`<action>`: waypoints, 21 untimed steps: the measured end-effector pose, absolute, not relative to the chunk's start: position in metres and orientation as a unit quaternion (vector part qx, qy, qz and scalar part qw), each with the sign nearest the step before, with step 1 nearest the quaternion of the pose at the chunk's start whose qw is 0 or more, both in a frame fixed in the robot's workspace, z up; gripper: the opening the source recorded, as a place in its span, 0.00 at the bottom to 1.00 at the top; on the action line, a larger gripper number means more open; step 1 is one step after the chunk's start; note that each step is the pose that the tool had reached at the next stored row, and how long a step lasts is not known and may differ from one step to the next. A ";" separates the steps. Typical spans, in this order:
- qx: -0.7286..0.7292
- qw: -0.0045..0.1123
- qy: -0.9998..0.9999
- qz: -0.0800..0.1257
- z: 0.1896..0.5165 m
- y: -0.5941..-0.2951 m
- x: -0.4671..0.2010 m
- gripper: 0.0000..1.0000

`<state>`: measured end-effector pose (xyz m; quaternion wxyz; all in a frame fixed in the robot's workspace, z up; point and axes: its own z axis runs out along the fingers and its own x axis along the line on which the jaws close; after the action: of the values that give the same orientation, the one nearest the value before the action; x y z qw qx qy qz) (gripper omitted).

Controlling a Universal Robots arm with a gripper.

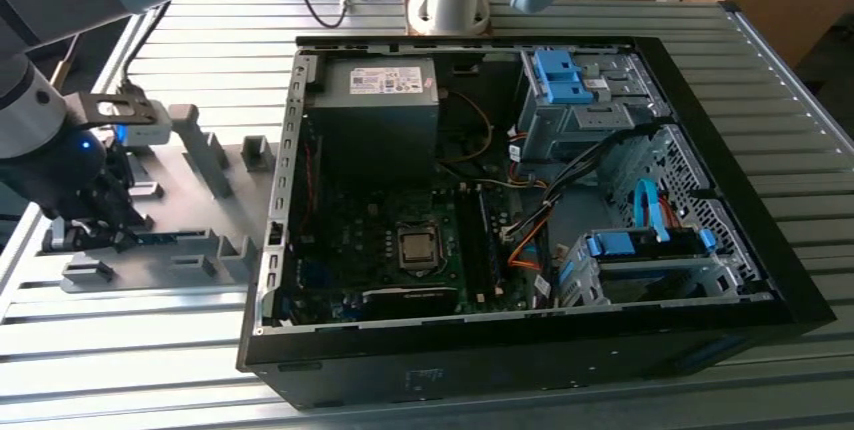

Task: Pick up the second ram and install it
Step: 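Pick up the second ram and move it above second insertion slot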

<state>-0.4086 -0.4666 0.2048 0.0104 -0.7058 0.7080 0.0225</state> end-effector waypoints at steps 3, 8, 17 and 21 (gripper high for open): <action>-0.706 0.010 0.708 0.022 0.203 -0.467 -0.409 0.30; -0.706 0.010 0.708 0.022 0.200 -0.467 -0.408 0.30; -0.706 0.009 0.708 0.021 0.196 -0.467 -0.408 0.22; -0.707 0.009 0.706 0.021 0.193 -0.467 -0.408 0.22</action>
<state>-0.4085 -0.4666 0.1933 0.0093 -0.7074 0.7064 0.0214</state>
